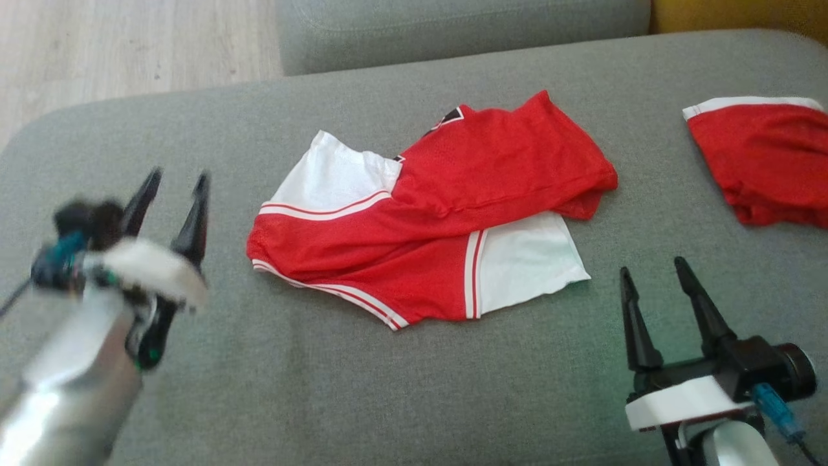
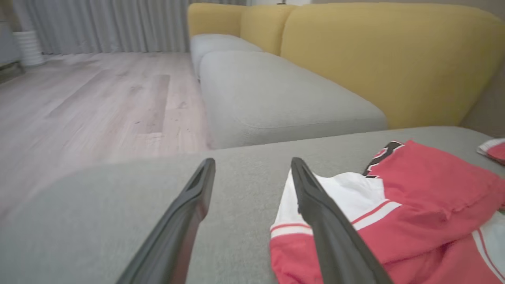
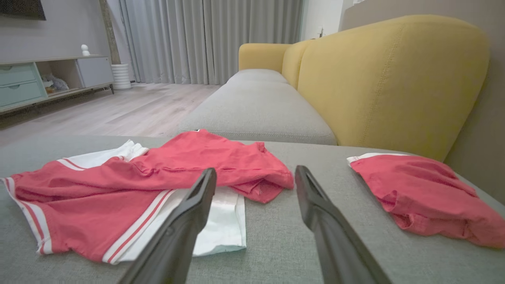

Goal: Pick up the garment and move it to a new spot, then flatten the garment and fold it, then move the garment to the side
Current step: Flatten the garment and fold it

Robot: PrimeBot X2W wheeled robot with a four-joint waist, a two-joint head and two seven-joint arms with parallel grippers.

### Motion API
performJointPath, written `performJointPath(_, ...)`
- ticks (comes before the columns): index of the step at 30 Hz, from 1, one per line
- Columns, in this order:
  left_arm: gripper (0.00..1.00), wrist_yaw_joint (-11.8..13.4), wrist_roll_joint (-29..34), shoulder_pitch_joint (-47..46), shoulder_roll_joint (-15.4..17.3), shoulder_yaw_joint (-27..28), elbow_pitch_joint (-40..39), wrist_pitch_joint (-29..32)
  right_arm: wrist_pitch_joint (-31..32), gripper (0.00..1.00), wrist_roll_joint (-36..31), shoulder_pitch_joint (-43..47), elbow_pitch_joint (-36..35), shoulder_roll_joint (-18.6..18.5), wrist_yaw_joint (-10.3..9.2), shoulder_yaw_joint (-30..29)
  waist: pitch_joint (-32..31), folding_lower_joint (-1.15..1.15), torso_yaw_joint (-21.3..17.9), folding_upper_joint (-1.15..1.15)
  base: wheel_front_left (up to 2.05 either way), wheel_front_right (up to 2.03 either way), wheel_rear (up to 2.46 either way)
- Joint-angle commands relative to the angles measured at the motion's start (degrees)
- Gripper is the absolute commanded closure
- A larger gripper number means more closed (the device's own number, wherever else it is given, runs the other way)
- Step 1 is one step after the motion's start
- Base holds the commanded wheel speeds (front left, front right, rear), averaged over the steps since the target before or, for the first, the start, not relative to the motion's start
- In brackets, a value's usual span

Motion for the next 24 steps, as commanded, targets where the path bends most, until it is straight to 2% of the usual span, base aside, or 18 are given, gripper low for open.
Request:
performJointPath(1,0.00,-0.6,1.9,-6.8,2.7,0.7,-2.7,1.3,-0.2,0.00,-0.1,-2.1,-1.6,-0.9,0.39,1.8,0.8,0.01,-0.4,0.00,0.00,0.00,0.00)
performJointPath(6,0.00,-2.0,5.9,-17.4,3.2,-4.6,-5.5,9.6,-0.2,0.00,0.1,-4.8,-1.8,-1.6,0.39,3.8,4.7,0.01,-2.5,0.00,0.00,0.00,0.00)
performJointPath(11,0.00,-2.5,3.7,-25.6,3.1,-9.2,-4.4,18.8,-0.2,0.00,0.3,-7.8,-1.9,-2.0,0.39,5.6,10.0,0.01,-5.6,0.00,0.00,0.00,0.00)
performJointPath(15,0.00,-2.6,0.3,-30.2,5.2,-14.2,-3.6,25.1,-0.2,0.00,0.6,-10.2,-2.5,-1.8,0.39,6.3,14.2,0.01,-7.7,0.00,0.00,0.00,0.00)
performJointPath(24,0.00,-2.6,-2.9,-33.8,8.7,-20.7,2.5,28.6,-0.2,0.00,1.3,-12.3,-2.8,-0.9,0.39,7.6,18.2,0.01,-10.7,0.00,0.00,0.00,0.00)
